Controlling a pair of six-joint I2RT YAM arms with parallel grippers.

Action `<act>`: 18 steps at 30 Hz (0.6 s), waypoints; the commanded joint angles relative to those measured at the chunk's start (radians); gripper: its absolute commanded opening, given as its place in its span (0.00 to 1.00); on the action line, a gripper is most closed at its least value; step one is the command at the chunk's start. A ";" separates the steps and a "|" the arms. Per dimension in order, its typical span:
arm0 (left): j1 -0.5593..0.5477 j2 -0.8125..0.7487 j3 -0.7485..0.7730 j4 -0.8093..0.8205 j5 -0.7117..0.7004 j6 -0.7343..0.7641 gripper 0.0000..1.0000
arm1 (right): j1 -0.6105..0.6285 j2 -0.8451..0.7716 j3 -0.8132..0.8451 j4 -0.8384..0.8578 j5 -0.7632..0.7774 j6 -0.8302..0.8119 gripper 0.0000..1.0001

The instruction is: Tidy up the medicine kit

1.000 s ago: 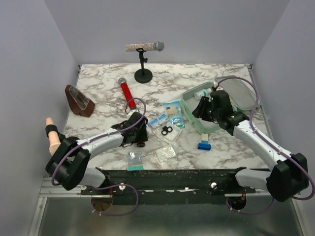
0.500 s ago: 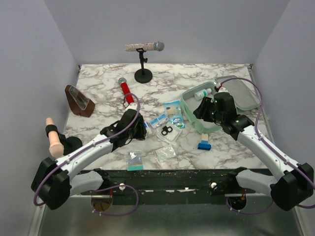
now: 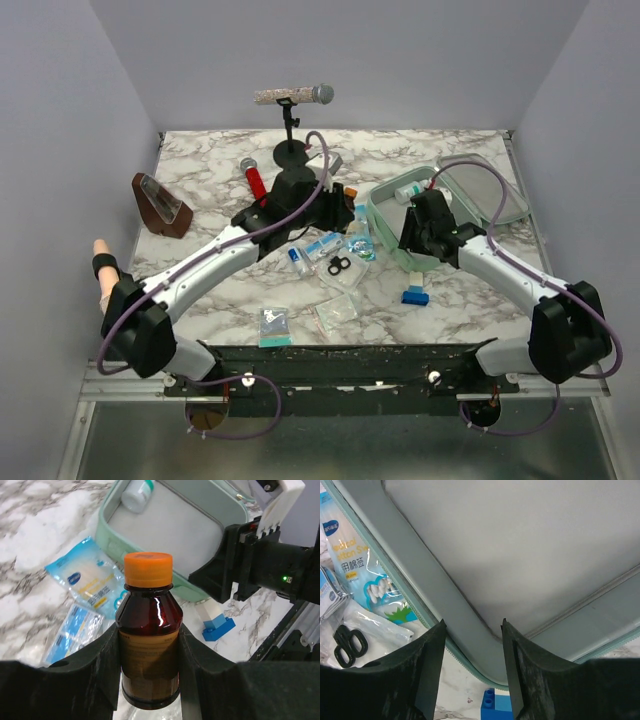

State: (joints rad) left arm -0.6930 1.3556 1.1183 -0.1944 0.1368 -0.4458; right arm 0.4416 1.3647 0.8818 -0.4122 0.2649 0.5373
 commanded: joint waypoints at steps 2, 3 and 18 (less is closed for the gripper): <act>-0.028 0.172 0.168 0.021 0.142 0.156 0.30 | 0.005 -0.029 -0.072 0.029 -0.090 -0.040 0.57; -0.031 0.201 0.190 0.006 0.153 0.162 0.30 | 0.005 -0.042 -0.089 0.035 -0.102 -0.051 0.57; -0.045 0.438 0.428 -0.031 0.236 0.194 0.31 | 0.016 -0.173 -0.236 0.067 -0.223 -0.069 0.55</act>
State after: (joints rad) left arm -0.7273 1.7733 1.4792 -0.2291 0.3252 -0.2794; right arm 0.4480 1.2545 0.6807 -0.2890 0.0933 0.4770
